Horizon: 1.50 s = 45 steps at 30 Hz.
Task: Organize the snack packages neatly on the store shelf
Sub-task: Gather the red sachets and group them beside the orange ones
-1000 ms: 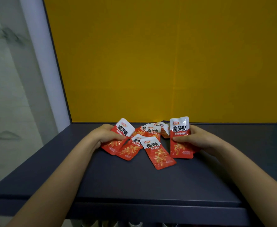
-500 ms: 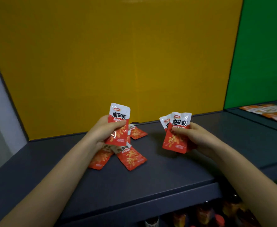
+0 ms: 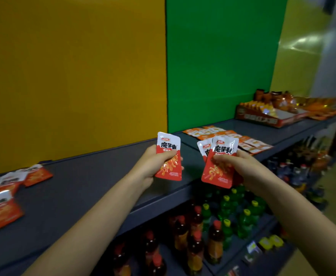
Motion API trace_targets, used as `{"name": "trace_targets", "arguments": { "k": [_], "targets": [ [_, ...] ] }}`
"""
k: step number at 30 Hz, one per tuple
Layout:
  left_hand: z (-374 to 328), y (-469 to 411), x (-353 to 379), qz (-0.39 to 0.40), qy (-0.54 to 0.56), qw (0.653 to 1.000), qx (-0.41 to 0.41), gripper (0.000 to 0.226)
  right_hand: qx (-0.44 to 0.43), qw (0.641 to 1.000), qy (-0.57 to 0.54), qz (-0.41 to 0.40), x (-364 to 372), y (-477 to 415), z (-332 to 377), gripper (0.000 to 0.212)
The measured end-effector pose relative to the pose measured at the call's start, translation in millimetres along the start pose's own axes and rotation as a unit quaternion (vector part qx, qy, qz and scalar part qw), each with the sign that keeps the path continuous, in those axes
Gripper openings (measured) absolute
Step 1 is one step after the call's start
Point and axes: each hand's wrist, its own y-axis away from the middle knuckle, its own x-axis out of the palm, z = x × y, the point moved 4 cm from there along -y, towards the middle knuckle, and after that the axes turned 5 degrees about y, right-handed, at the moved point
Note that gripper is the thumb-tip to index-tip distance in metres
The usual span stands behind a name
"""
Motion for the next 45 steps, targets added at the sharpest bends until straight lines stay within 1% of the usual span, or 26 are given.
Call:
{"name": "trace_targets", "arguments": {
  "k": [4, 8, 11, 16, 19, 21, 24, 26, 29, 32, 36, 38, 40, 42, 43, 45],
  "targets": [
    [26.4, -24.5, 87.8, 0.024, 0.042, 0.999, -0.002, 0.018, -0.006, 1.000, 0.007, -0.022, -80.4, -1.6, -18.4, 0.004],
    [42.2, -46.9, 159.4, 0.042, 0.046, 0.998, -0.017, 0.014, 0.001, 0.999, -0.009, -0.037, -144.1, -12.0, -33.2, 0.011],
    [45.1, -67.4, 206.1, 0.061, 0.047, 0.997, -0.027, 0.009, 0.004, 0.999, -0.033, -0.030, -182.0, -22.3, -38.5, 0.010],
    [49.1, -118.3, 269.6, 0.065, 0.018, 0.998, -0.012, 0.010, 0.008, 0.998, -0.049, -0.046, -236.9, -56.5, -44.1, 0.009],
    [52.7, -154.2, 295.8, 0.063, 0.021, 0.997, -0.035, 0.016, 0.005, 0.998, -0.054, -0.036, -262.1, -87.2, -45.9, 0.009],
    [54.2, -179.6, 308.8, 0.060, 0.023, 0.997, -0.053, 0.017, -0.006, 0.998, -0.057, -0.019, -276.2, -111.6, -45.0, 0.013],
    [50.9, -219.9, 325.2, 0.055, 0.041, 0.996, -0.064, 0.018, -0.004, 0.998, -0.064, 0.002, -292.7, -154.2, -41.7, 0.014],
    [46.5, -245.7, 334.0, 0.050, 0.058, 0.995, -0.063, 0.010, -0.005, 0.998, -0.054, 0.011, -300.8, -184.2, -37.2, 0.014],
    [39.7, -281.7, 340.3, 0.029, 0.091, 0.994, -0.049, 0.014, -0.009, 0.998, -0.058, 0.018, -310.4, -228.6, -34.9, 0.014],
    [35.8, -315.3, 338.0, -0.009, 0.097, 0.995, -0.026, 0.006, -0.013, 0.996, -0.067, 0.050, -316.0, -270.9, -41.3, 0.011],
    [34.9, -351.0, 319.1, -0.091, 0.038, 0.995, -0.001, 0.009, -0.009, 0.996, -0.047, 0.076, -323.8, -322.5, -56.2, 0.013],
    [30.9, -364.1, 302.1, -0.130, 0.009, 0.992, 0.000, 0.007, 0.004, 0.996, -0.026, 0.081, -328.8, -353.0, -65.4, 0.013],
    [25.5, -373.5, 283.5, -0.166, -0.005, 0.986, 0.001, 0.006, 0.011, 0.994, 0.000, 0.112, -329.9, -384.1, -72.6, 0.011],
    [20.4, -379.4, 269.2, -0.202, -0.012, 0.979, 0.007, 0.008, 0.011, 0.988, 0.048, 0.149, -326.4, -410.0, -77.5, 0.006],
    [18.9, -381.3, 264.1, -0.218, -0.016, 0.976, 0.006, 0.010, 0.010, 0.983, 0.077, 0.164, -322.3, -420.6, -79.3, 0.009],
    [17.3, -381.8, 259.1, -0.243, -0.026, 0.970, 0.002, 0.010, -0.005, 0.973, 0.157, 0.170, -314.2, -442.0, -86.1, 0.022]
  ]
}}
